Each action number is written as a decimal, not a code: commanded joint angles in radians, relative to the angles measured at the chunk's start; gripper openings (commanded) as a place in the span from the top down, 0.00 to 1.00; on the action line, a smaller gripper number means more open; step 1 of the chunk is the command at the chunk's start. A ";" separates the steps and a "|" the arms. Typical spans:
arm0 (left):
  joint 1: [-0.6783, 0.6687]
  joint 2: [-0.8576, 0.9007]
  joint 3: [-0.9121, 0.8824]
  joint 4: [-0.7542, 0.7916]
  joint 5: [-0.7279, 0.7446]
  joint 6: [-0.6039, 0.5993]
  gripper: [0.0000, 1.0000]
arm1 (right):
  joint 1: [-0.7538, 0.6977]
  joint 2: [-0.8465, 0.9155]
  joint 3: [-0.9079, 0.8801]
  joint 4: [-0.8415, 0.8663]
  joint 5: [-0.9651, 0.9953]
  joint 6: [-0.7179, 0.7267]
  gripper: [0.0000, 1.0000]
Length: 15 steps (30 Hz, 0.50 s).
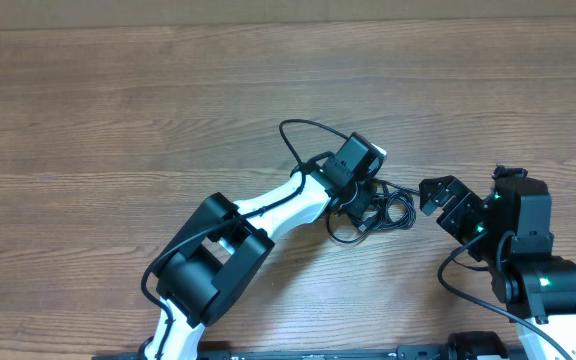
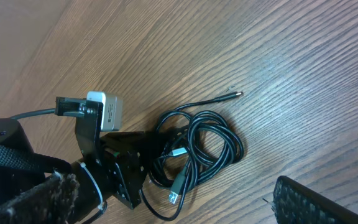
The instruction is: Untangle cables
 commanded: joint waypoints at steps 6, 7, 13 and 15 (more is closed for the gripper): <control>0.017 -0.017 0.015 -0.089 -0.020 0.026 0.96 | -0.002 -0.002 0.018 0.003 0.010 -0.006 0.00; 0.023 -0.040 0.018 -0.105 -0.023 0.026 0.96 | -0.002 0.000 0.018 0.003 0.010 -0.013 0.00; 0.046 -0.243 0.018 -0.138 -0.090 0.034 0.96 | -0.002 0.014 0.018 0.002 0.008 -0.102 0.00; 0.046 -0.326 0.018 -0.138 -0.121 0.034 0.96 | -0.002 0.024 0.018 0.006 -0.015 -0.139 0.00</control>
